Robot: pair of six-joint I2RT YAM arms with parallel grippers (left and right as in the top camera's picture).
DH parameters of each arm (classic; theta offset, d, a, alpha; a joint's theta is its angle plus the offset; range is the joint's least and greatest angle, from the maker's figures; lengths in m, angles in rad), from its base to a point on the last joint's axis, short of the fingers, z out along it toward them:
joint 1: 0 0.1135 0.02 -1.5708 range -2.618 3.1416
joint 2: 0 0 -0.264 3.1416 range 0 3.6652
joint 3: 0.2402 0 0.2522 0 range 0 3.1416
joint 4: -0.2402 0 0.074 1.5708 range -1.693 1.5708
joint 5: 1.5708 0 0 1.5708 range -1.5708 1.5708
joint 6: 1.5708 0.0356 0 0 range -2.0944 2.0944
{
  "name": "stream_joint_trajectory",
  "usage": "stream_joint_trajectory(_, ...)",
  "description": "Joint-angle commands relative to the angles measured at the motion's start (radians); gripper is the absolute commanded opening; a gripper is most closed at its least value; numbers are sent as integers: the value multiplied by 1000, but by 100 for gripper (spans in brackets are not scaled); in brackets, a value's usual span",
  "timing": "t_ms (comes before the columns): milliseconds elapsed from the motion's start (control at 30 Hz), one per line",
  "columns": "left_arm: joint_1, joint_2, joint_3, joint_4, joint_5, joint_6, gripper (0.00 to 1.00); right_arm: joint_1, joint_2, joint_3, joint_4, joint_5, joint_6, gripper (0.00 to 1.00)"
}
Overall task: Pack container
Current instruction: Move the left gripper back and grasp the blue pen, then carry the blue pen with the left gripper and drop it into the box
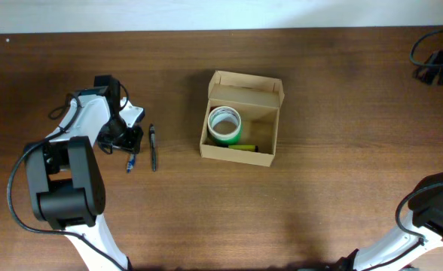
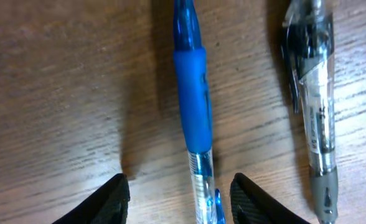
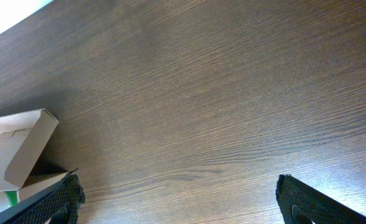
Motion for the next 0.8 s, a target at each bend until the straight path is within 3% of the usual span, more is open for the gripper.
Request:
stream_joint_trajectory(0, -9, 16, -6, 13, 3, 24, 52, 3, -2, 0, 0, -9, 8, 99)
stream_joint_trajectory(300, -86, 79, -6, 29, -77, 19, 52, 3, -2, 0, 0, -9, 8, 99)
stream_joint_trajectory(467, -94, 96, -6, 32, -76, -48, 51, 3, -2, 0, 0, -9, 8, 99)
stream_joint_trajectory(533, -92, 96, -6, 31, -76, -48, 43, 3, -2, 0, 0, -9, 8, 99)
stream_joint_trajectory(633, -85, 96, -6, 28, -73, -49, 18, 3, -2, 0, 0, -9, 8, 99)
stream_joint_trajectory(767, -71, 96, -6, 17, -48, -48, 14, 3, -2, 0, 0, -9, 8, 99)
